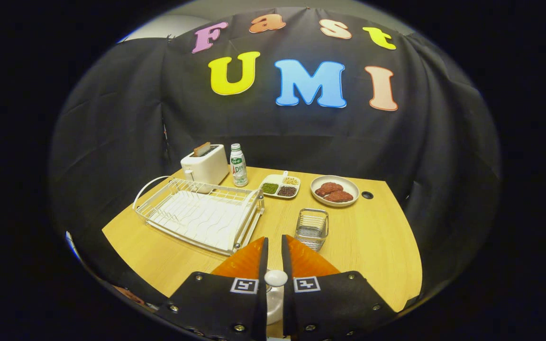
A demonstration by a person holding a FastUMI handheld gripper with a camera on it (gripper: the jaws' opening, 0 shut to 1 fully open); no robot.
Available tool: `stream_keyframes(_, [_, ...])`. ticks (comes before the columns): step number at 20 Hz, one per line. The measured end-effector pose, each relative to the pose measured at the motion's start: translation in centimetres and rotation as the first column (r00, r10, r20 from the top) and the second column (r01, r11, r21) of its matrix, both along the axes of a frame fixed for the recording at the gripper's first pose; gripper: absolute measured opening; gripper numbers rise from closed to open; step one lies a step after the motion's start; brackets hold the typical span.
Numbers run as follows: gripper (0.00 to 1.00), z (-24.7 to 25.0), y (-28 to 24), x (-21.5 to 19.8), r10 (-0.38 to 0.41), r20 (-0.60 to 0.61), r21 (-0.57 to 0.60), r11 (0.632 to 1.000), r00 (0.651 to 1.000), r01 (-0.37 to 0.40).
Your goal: Take the plate from the dish rack, then take the spoon from the basket and place it into the plate.
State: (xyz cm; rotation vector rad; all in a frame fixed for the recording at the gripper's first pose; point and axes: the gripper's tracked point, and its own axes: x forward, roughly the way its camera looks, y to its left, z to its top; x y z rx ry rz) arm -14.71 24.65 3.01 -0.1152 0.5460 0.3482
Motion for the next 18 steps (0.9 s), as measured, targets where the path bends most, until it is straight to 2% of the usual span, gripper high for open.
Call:
stream_keyframes(8, [0.13,-4.9,4.7,-0.3,0.066,-0.080,-0.002,0.998,0.995,-0.067])
stream_keyframes(13, [0.13,-6.2,7.2,-0.1,0.127,-0.078,-0.014,0.992,0.989,-0.128])
stream_keyframes(18, [0.13,-8.2,8.1,-0.3,0.144,-0.083,-0.012,0.989,0.986,-0.145])
